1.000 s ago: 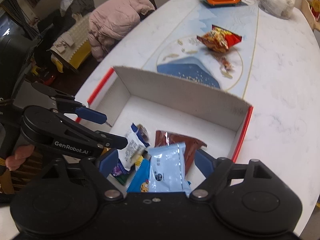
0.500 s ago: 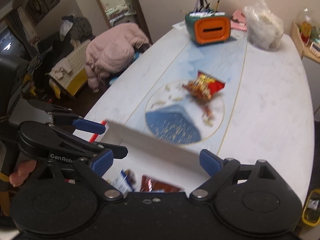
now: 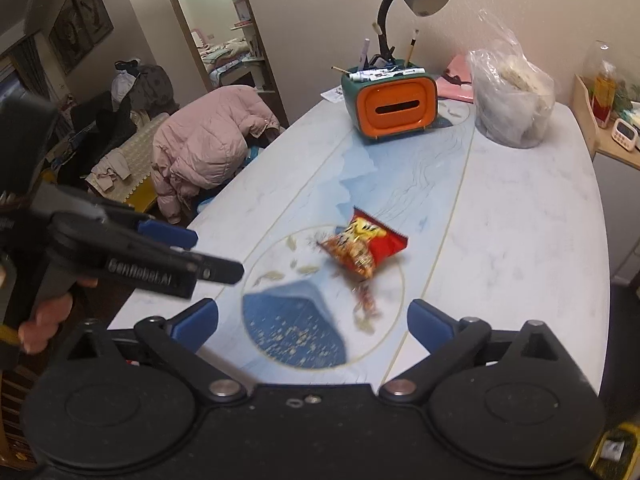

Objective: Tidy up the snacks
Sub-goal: 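Close the left tool on the orange chip bag while the right tool grips the small candy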

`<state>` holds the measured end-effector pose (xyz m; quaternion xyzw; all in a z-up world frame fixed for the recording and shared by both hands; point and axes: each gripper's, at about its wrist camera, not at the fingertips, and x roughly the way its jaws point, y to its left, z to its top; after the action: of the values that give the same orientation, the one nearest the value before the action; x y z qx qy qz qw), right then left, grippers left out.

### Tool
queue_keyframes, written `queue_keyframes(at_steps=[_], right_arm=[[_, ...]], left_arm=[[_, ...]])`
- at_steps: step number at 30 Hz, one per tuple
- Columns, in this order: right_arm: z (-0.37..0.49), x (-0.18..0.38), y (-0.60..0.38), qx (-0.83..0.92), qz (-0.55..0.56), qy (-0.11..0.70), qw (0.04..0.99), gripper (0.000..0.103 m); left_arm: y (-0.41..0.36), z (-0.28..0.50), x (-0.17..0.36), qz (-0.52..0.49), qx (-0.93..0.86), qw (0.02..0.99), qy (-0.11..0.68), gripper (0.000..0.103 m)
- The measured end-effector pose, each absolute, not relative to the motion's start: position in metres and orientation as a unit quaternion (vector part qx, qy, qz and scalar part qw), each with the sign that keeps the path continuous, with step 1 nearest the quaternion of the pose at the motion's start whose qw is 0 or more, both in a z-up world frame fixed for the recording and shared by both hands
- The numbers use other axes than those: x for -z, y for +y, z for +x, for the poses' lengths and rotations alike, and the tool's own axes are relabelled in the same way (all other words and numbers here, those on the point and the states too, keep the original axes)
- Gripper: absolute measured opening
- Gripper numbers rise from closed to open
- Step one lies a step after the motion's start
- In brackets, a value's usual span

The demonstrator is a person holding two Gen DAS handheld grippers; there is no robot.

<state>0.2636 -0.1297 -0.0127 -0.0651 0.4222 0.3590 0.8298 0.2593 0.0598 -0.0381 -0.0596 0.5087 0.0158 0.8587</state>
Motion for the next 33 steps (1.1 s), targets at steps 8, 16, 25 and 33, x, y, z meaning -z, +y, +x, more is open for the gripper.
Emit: queue_keyframes(at_steps=[8,16,25,33], right_arm=[[0.321,0.049,-0.123,-0.355,-0.101,0.452,0.812,0.102],[0.361,0.096,-0.104,-0.35,-0.13,0.481,0.793,0.101],[0.388,0.145,-0.087,-0.35,-0.151,0.516,0.767,0.092],[0.393,0.18,-0.07,-0.361,-0.169,0.536,0.745,0.077]], left_arm=[[0.059,0.325,0.062,-0.051,-0.025,0.839,0.542,0.068],[0.049,0.378,0.105,-0.04,-0.02,0.814,0.579,0.068],[0.069,0.421,0.146,-0.116,-0.025,0.786,0.607,0.068],[0.064,0.438,0.175,-0.109,-0.029,0.771,0.627,0.068]])
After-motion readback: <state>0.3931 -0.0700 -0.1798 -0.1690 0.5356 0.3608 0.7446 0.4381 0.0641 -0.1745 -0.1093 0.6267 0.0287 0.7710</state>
